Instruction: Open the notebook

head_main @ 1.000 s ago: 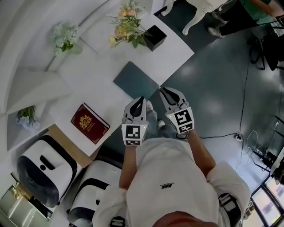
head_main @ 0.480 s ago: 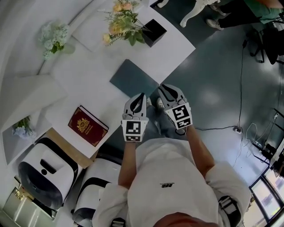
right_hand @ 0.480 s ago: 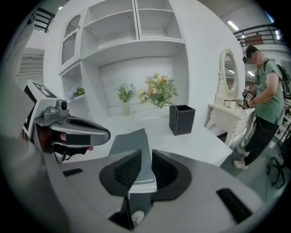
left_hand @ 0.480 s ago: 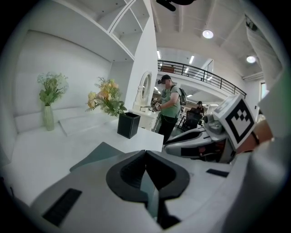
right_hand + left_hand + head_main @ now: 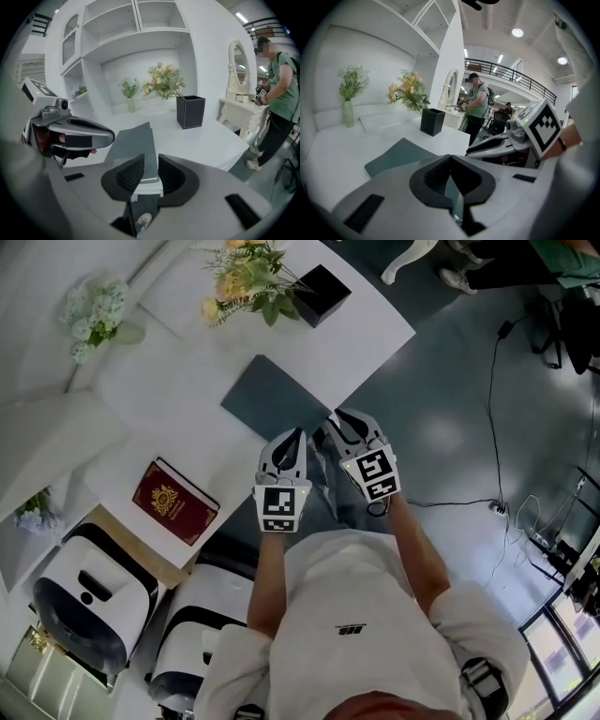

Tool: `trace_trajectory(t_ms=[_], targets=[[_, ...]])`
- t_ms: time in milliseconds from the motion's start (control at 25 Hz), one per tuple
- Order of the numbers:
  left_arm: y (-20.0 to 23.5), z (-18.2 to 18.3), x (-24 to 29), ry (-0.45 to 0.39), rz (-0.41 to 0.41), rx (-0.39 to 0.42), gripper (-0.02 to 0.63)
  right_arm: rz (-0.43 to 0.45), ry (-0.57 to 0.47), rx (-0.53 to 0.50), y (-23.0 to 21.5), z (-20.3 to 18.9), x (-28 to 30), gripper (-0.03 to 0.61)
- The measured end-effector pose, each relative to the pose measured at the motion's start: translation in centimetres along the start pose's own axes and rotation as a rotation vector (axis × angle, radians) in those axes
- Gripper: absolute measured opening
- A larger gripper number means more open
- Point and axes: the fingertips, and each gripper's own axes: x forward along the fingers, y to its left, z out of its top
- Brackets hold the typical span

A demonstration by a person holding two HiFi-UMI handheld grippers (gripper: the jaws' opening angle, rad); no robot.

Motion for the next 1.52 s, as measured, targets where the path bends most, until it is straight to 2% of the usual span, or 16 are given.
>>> trace_trajectory(t_ms=[640, 840, 960, 1200, 1520], targets=[[-0.4, -1.7, 2.1, 0.025, 0.069, -0.046, 0.0, 0.114, 0.042, 0.022, -0.3, -2.9, 3.5, 0.095], [-0.4, -2.3, 1.9, 0.035, 0.083, -0.05, 0.0, 0.13, 0.053, 0.02, -0.2, -3.5, 4.0, 0.071], [-0.3, -2.6, 1.8, 0.038, 0.087, -0.05, 0.0, 0.132, 0.053, 0.022, -0.3, -3.5, 4.1, 0.063], [-0.6, -2.4, 1.5, 0.031, 0.086, -0.044, 0.0, 0.095, 0.041, 0.013, -0.9, -3.0, 3.6, 0.006], [-0.9, -1.9, 1.0, 0.016, 0.084, -0.031, 0.0, 0.075, 0.007, 0.025, -0.6, -1.7, 2.3, 0.0]])
